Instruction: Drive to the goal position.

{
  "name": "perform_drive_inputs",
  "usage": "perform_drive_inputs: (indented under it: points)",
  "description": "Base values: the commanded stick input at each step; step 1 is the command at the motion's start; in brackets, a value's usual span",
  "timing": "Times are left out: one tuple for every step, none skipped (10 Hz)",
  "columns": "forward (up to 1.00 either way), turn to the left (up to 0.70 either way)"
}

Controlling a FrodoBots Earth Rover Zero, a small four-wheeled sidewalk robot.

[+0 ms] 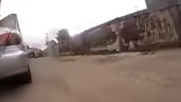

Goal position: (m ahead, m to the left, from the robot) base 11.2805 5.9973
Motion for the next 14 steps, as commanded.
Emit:
perform_drive_inputs:
  points:
    - [0.50, 0.00]
    - [0.50, 0.00]
    - [0.50, 0.00]
    - [0.50, 0.00]
    - [0.50, 0.00]
    - [0.50, 0.00]
    - [0.50, 0.00]
    - [0.50, 0.00]
    - [0.50, 0.00]
    - [0.50, 0.15]
    - [0.50, 0.48]
    - [0.50, 0.49]
    - [0.50, 0.50]
    - [0.50, 0.46]
